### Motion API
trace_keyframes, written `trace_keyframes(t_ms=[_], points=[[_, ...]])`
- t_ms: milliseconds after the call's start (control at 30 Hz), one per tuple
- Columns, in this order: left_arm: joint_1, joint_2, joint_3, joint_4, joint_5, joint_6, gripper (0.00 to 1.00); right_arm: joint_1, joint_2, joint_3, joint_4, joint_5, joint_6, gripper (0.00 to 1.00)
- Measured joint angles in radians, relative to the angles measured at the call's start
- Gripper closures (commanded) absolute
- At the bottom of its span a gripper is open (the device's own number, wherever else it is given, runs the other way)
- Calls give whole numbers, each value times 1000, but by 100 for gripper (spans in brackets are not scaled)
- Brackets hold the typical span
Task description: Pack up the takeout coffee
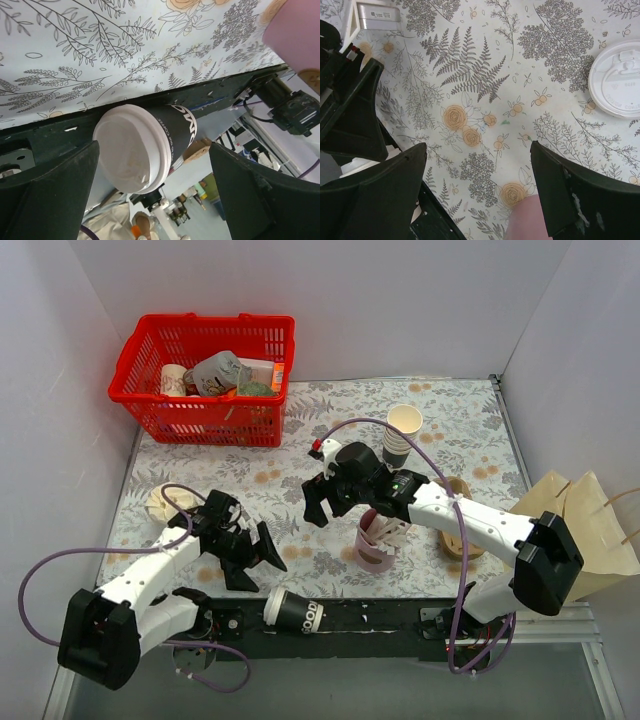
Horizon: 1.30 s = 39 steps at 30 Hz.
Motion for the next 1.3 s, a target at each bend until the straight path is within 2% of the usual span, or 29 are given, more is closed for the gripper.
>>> trace_keyframes(t_ms=[100, 267, 433, 600, 1067, 1167, 1300], points=[[-53, 46, 6, 12, -3, -3, 13, -4, 7, 0, 0, 0, 2, 8], [-159, 137, 42, 24, -22, 0, 27, -12, 9, 0, 1, 0, 6, 9], [-165, 209, 74, 25, -42, 25, 30, -16, 10, 0, 1, 0, 7, 9], [-165, 219, 79, 20, -45, 49, 39, -22, 10, 0, 1, 0, 7, 9], [-177, 203, 78, 1, -48, 75, 37, -32, 14, 0, 0, 0, 8, 9], [-179, 203, 78, -10, -48, 80, 43, -34, 14, 0, 0, 0, 8, 9], [-183, 203, 72, -9, -47, 80, 46, -35, 14, 0, 0, 1, 11, 9]])
